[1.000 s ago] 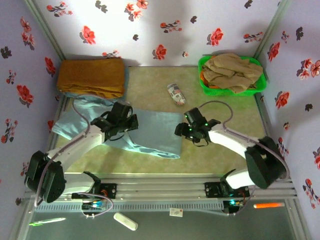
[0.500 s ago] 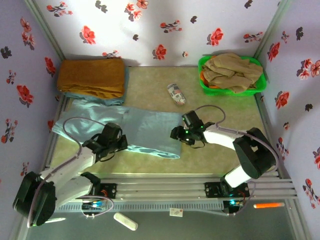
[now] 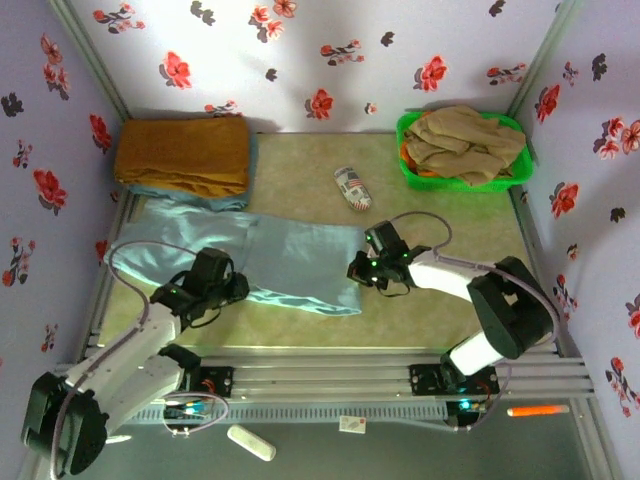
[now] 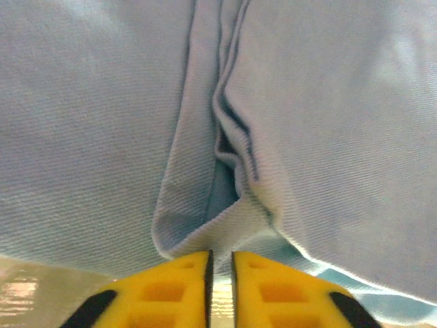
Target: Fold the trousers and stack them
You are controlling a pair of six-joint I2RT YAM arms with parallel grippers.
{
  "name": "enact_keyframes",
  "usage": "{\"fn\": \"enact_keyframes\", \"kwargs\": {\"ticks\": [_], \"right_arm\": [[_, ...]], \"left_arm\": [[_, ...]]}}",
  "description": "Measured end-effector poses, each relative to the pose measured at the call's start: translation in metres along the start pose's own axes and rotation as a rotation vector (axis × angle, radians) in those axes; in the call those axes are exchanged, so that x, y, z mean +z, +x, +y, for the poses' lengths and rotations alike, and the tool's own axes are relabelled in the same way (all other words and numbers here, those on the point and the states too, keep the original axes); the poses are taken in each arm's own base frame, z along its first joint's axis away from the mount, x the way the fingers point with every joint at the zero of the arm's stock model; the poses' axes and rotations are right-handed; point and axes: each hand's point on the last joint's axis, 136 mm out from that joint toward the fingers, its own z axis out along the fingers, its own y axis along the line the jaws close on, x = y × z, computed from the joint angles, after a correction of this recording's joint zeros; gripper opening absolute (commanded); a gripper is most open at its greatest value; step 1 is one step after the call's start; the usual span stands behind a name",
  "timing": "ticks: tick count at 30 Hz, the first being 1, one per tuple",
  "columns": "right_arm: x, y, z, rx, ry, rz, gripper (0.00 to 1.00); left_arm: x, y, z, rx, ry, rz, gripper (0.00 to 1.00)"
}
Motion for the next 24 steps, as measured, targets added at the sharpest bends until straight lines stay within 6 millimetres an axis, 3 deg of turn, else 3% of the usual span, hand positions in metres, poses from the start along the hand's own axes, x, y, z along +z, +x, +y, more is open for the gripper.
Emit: {"fn": "enact_keyframes", "kwargs": {"ticks": [4,8,11,14,18,21,24], "right_arm": [[-0.031,-0.01,-0.021,0.022,0.097,-0.072,0.0],[-0.081,-0.032,-0.074,0.128,0.258,-0.174,0.0],[-0.125,-0.049,-0.114,0.203,0.406,-0.265,0.0],[-0.166,-0.068,-0.134,0.235,0.521,-0.332,0.0],[-0.211,-0.095,-0.129,0.211,0.571,-0.405,0.0],[-0.233,-0.114,-0.099,0.149,0.529,-0.444,0.0],[-0.237,-0.118,-0.055,0.048,0.456,-0.452,0.0]], "left_arm": [[-0.032,-0.044,-0.013,-0.05,0.019,-0.104,0.53],[-0.053,-0.088,-0.018,-0.107,0.012,-0.195,0.59],[-0.046,-0.1,-0.012,-0.138,-0.022,-0.211,0.6],[-0.025,-0.097,0.002,-0.176,-0.077,-0.187,0.6],[0.003,-0.08,0.028,-0.206,-0.163,-0.124,0.55],[0.016,-0.064,0.045,-0.217,-0.212,-0.084,0.47],[0.025,-0.049,0.057,-0.221,-0.245,-0.057,0.35]]}}
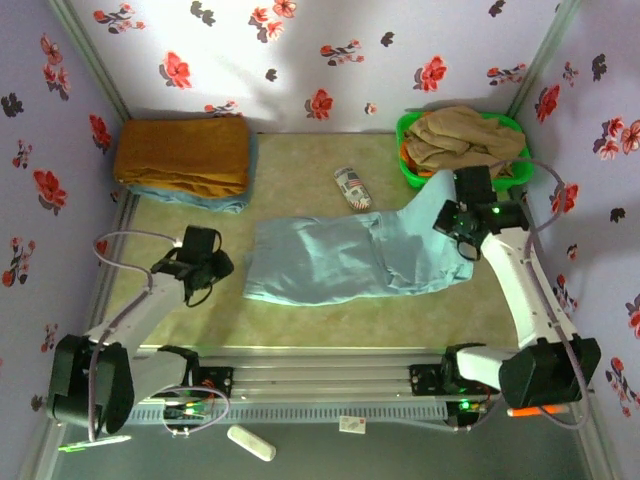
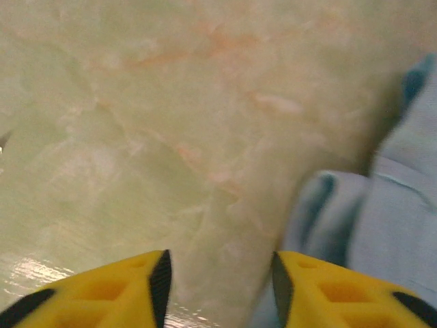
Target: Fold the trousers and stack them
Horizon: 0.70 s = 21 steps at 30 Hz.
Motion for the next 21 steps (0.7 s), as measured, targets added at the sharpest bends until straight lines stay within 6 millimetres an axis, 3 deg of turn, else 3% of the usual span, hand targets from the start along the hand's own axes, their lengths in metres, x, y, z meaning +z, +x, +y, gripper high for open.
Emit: {"fn": "enact_keyframes", "kwargs": {"ticks": [6,9,13,21], "right_arm": [[-0.034,0.036,0.103,-0.204,-0.21,0.063,0.0],[-0.047,0.058,0.148,-0.251,-0.305,0.1,0.0],[-0.052,0.085,0.194,-0.263,-0.381,0.144,0.0],[-0.024,0.169,0.295,-0.325,-0.454,0.278,0.0]], "left_arm": [[0.029,0.026,0.015,0.015,-0.033,0.07,0.0],[0.036,0.031,0.01,0.039,-0.029,0.094,0.0],[0.04,0.034,0.005,0.086,-0.054,0.082,0.0],[0.046,0.033,-0.009,0.16,-0.062,0.0,0.0]]}}
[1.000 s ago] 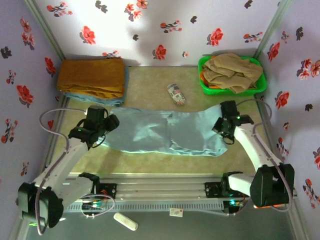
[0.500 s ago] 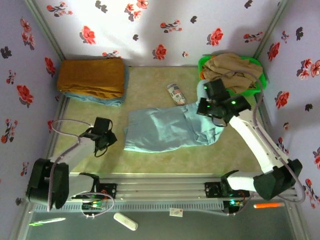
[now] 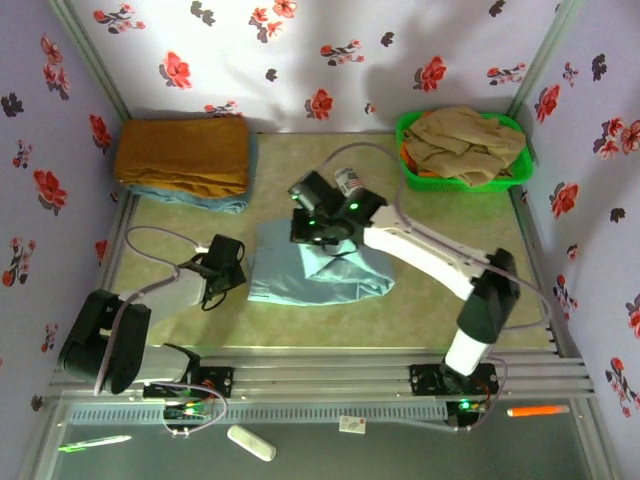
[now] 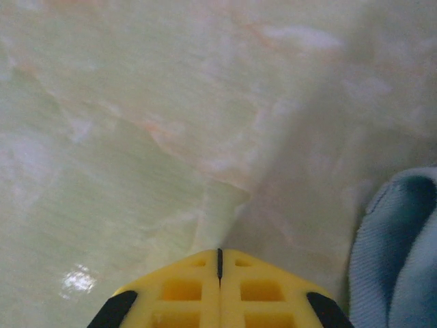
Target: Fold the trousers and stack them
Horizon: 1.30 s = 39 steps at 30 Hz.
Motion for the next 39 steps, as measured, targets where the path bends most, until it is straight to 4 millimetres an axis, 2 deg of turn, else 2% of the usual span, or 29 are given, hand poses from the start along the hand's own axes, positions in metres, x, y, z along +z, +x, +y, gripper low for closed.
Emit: {"fn": "enact_keyframes", "kwargs": {"ticks": [6,11,13,15,17,19,21,22,25,27,28,30,32,35,37,39], "right_arm": [[0.05,0.03,0.035,-0.008,-0.016,0.08,0.0],[0.083,0.046,0.052,-0.01,-0.025,0.13,0.0],[0.094,0.052,0.054,0.002,-0.033,0.153,0.17],[0.102,0.057,0.058,0.022,-0.053,0.178,0.41],[0.103,0.06,0.067,0.042,-0.095,0.195,0.54],[0.1,0.063,0.069,0.058,-0.121,0.207,0.63],[0.089,0.065,0.073,0.073,-0.163,0.207,0.66],[0.082,0.065,0.074,0.074,-0.179,0.204,0.67],[0.034,0.055,0.079,0.063,-0.251,0.156,0.65],[-0.005,0.04,0.08,0.049,-0.307,0.09,0.55],[-0.021,0.032,0.077,0.044,-0.327,0.058,0.48],[-0.049,0.009,0.056,0.049,-0.336,-0.027,0.21],[-0.057,-0.01,0.025,0.07,-0.297,-0.092,0.03],[-0.037,-0.021,-0.032,0.101,-0.166,-0.125,0.0],[-0.011,-0.007,-0.067,0.112,-0.074,-0.087,0.0],[0.015,0.016,-0.096,0.12,0.003,-0.027,0.0]], "left_arm": [[0.003,-0.002,-0.003,-0.019,0.026,-0.052,0.0],[0.004,-0.005,-0.007,-0.047,0.066,-0.095,0.0],[0.004,-0.006,-0.009,-0.055,0.083,-0.112,0.0],[0.005,-0.007,-0.01,-0.065,0.101,-0.127,0.0],[0.005,-0.008,-0.01,-0.092,0.124,-0.138,0.0],[0.002,-0.009,-0.007,-0.15,0.175,-0.14,0.0],[-0.003,-0.007,0.001,-0.22,0.22,-0.123,0.0],[-0.007,-0.004,0.008,-0.244,0.221,-0.111,0.06],[-0.026,0.0,0.034,-0.332,0.195,-0.103,0.18],[-0.05,-0.01,0.043,-0.379,0.205,-0.148,0.2],[-0.063,-0.017,0.044,-0.389,0.217,-0.171,0.2],[-0.092,-0.035,0.04,-0.397,0.245,-0.212,0.18],[-0.118,-0.055,0.03,-0.378,0.264,-0.227,0.16],[-0.135,-0.077,0.003,-0.305,0.285,-0.203,0.15],[-0.134,-0.077,-0.026,-0.226,0.31,-0.155,0.15],[-0.121,-0.066,-0.054,-0.149,0.325,-0.096,0.11]]}}
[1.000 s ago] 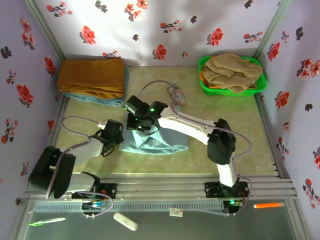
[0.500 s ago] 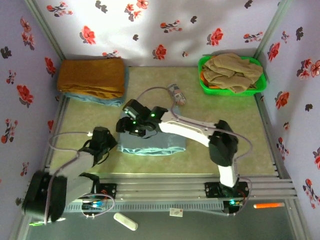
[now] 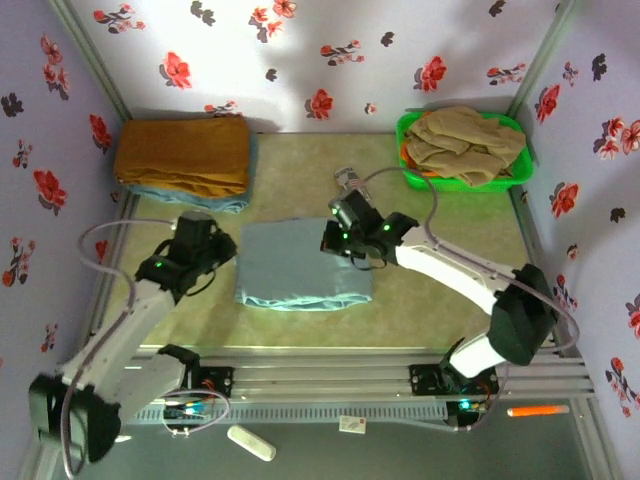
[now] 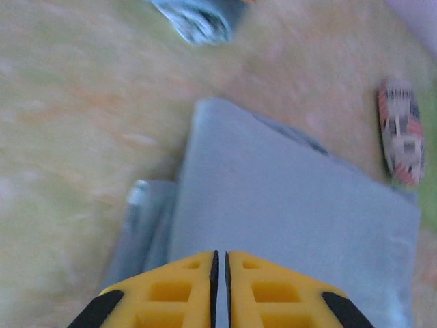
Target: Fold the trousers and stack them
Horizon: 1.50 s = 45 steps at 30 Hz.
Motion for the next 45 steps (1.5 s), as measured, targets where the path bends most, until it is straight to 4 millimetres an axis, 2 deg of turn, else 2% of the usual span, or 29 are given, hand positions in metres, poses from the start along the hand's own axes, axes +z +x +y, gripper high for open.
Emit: {"fn": "enact_keyframes", "kwargs": {"ticks": [2,4,7,8,10,14,18,22,24,27,30,31,33,35,37,39,41,44,45], "right_arm": [[0.022,0.02,-0.026,0.008,0.058,0.052,0.0],[0.042,0.04,-0.048,0.023,0.091,0.092,0.0],[0.066,0.069,-0.074,0.055,0.111,0.14,0.0],[0.073,0.076,-0.078,0.064,0.107,0.15,0.0],[0.078,0.078,-0.072,0.075,0.063,0.139,0.02],[0.083,0.078,-0.063,0.087,-0.01,0.126,0.1],[0.079,0.078,-0.056,0.073,-0.045,0.127,0.23],[0.054,0.072,-0.052,0.037,-0.045,0.124,0.31],[0.029,0.056,-0.046,0.008,-0.044,0.086,0.21],[-0.002,0.017,-0.032,-0.01,-0.071,-0.008,0.0],[-0.013,-0.005,-0.028,-0.003,-0.085,-0.056,0.0],[-0.012,-0.004,-0.03,0.001,-0.078,-0.05,0.0],[-0.004,0.01,-0.041,0.005,-0.061,-0.01,0.0],[0.008,0.032,-0.061,0.022,-0.022,0.04,0.0],[0.02,0.059,-0.089,0.052,0.03,0.094,0.0],[0.03,0.084,-0.116,0.083,0.077,0.137,0.0],[0.033,0.09,-0.12,0.098,0.069,0.141,0.0],[0.032,0.086,-0.119,0.105,0.06,0.137,0.0],[0.03,0.084,-0.118,0.102,0.063,0.139,0.0]], "left_arm": [[0.019,0.018,-0.007,0.035,-0.004,0.059,0.1],[0.037,0.035,-0.003,0.046,-0.003,0.095,0.08],[0.06,0.065,0.03,0.031,-0.044,0.135,0.06],[0.066,0.076,0.045,0.027,-0.064,0.149,0.06],[0.073,0.092,0.069,0.008,-0.084,0.165,0.06],[0.076,0.081,0.075,-0.044,-0.016,0.084,0.05],[0.073,0.079,0.076,-0.049,-0.005,0.076,0.11],[0.059,0.074,0.074,-0.021,-0.027,0.096,0.3],[0.045,0.063,0.063,0.001,-0.018,0.088,0.39],[0.019,0.038,0.035,0.034,0.033,0.054,0.4],[-0.001,0.022,0.0,0.079,0.102,0.033,0.38],[-0.003,0.025,-0.01,0.099,0.125,0.042,0.38],[0.0,0.043,-0.026,0.148,0.161,0.093,0.35],[0.011,0.065,-0.029,0.17,0.164,0.152,0.33],[0.026,0.092,-0.017,0.177,0.144,0.212,0.3],[0.04,0.116,0.008,0.163,0.097,0.258,0.29],[0.05,0.133,0.029,0.142,0.066,0.28,0.31],[0.053,0.132,0.028,0.123,0.099,0.246,0.36],[0.052,0.131,0.027,0.117,0.11,0.238,0.42]]}}
